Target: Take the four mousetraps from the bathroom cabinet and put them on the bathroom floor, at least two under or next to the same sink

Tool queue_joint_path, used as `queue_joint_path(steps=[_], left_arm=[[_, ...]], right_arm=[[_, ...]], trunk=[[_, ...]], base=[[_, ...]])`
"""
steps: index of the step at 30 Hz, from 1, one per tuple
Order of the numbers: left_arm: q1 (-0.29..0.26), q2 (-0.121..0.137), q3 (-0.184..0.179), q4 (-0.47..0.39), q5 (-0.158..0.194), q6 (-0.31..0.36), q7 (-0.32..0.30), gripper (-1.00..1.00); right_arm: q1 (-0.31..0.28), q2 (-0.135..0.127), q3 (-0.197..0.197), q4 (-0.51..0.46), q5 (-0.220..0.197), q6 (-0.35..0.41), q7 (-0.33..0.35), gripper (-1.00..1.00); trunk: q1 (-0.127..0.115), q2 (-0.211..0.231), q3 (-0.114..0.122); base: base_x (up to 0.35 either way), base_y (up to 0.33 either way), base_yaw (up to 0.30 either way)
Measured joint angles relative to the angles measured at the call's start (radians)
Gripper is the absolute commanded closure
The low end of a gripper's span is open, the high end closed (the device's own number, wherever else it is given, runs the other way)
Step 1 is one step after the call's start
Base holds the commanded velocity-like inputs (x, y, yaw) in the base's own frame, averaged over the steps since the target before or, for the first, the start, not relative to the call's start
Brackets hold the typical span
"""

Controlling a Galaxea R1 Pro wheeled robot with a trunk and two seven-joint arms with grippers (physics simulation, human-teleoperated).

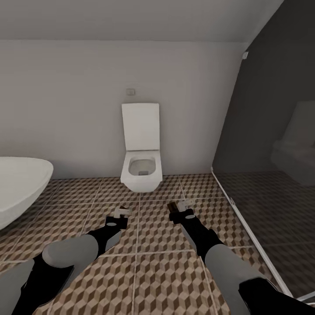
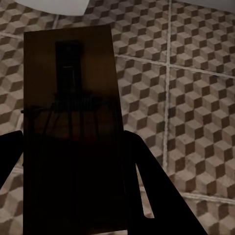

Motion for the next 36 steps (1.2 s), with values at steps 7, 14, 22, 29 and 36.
queue_joint_path(steps=[7, 14, 22, 29, 36], left_arm=[[0.000, 0.000, 0.000, 0.000, 0.000, 0.000, -0.001, 1.00], [0.000, 0.001, 0.000, 0.000, 0.000, 0.000, -0.001, 1.00], [0.000, 0.002, 0.000, 0.000, 0.000, 0.000, -0.001, 1.00], [0.000, 0.002, 0.000, 0.000, 0.000, 0.000, -0.001, 1.00], [0.000, 0.002, 0.000, 0.000, 0.000, 0.000, -0.001, 1.00]], right_arm=[[0.000, 0.000, 0.000, 0.000, 0.000, 0.000, 0.000, 1.00], [0.000, 0.000, 0.000, 0.000, 0.000, 0.000, 0.000, 1.00], [0.000, 0.000, 0.000, 0.000, 0.000, 0.000, 0.000, 1.00], [0.000, 0.000, 0.000, 0.000, 0.000, 0.000, 0.000, 1.00], [0.000, 0.000, 0.000, 0.000, 0.000, 0.000, 0.000, 1.00]], trunk=[[0.027, -0.049, -0.022], [0.054, -0.098, -0.044], [0.084, -0.154, -0.069], [0.111, -0.203, -0.091], [0.138, -0.252, -0.113]], base=[[0.000, 0.000, 0.000], [0.000, 0.000, 0.000], [0.000, 0.000, 0.000], [0.000, 0.000, 0.000], [0.000, 0.000, 0.000]])
